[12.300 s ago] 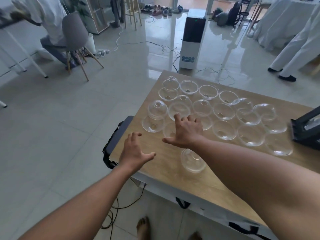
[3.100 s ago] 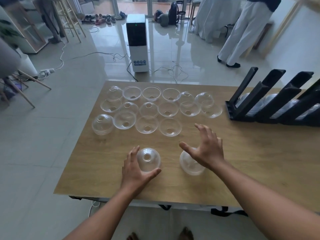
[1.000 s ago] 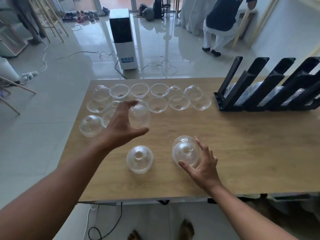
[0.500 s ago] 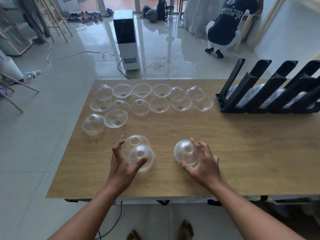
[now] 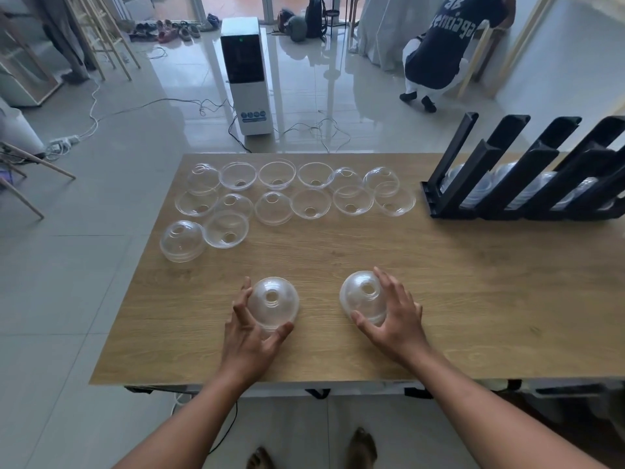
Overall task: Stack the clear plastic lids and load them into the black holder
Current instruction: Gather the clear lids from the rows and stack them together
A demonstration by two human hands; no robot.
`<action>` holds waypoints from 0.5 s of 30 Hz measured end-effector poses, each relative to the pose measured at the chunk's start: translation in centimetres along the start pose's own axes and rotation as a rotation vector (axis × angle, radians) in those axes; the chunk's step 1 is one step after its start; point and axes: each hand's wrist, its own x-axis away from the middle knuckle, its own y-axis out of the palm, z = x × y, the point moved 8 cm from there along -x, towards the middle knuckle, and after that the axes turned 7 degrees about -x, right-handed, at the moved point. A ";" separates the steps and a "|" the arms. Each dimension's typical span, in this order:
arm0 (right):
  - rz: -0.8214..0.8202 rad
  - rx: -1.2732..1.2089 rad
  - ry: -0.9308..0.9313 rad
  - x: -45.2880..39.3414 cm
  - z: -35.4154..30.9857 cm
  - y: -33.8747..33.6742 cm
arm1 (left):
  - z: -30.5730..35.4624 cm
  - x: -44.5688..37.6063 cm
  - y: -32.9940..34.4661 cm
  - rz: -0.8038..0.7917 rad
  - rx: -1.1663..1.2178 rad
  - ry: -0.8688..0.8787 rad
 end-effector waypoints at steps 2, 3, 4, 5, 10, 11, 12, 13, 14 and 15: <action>0.000 -0.017 0.004 0.1 0.3 0.1 | -0.1 0.0 0.0 0.013 -0.025 -0.006; -0.002 -0.018 0.003 0.1 0.4 0.2 | -0.1 -0.1 -0.1 0.022 -0.036 -0.007; -0.005 -0.014 0.002 0.1 0.4 0.2 | -0.1 -0.2 -0.1 0.029 -0.047 -0.009; -0.010 -0.007 0.002 0.1 0.5 0.2 | -0.1 -0.3 -0.1 0.032 -0.058 -0.011; -0.041 -0.001 0.020 0.0 0.3 0.0 | -0.4 -0.5 -0.4 0.027 -0.114 -0.028; -0.048 -0.003 0.022 0.0 0.2 -0.1 | -0.3 -0.6 -0.5 0.024 -0.108 -0.034; -0.057 -0.003 0.025 0.0 0.2 -0.1 | -0.3 -0.6 -0.5 0.021 -0.098 -0.041; -0.065 -0.003 0.026 0.0 0.2 -0.2 | -0.3 -0.6 -0.6 0.018 -0.088 -0.051; -0.071 -0.003 0.026 0.1 0.1 -0.3 | -0.3 -0.6 -0.6 0.018 -0.079 -0.062; -0.076 -0.003 0.023 0.2 0.1 -0.5 | -0.4 -0.6 -0.7 0.016 -0.072 -0.073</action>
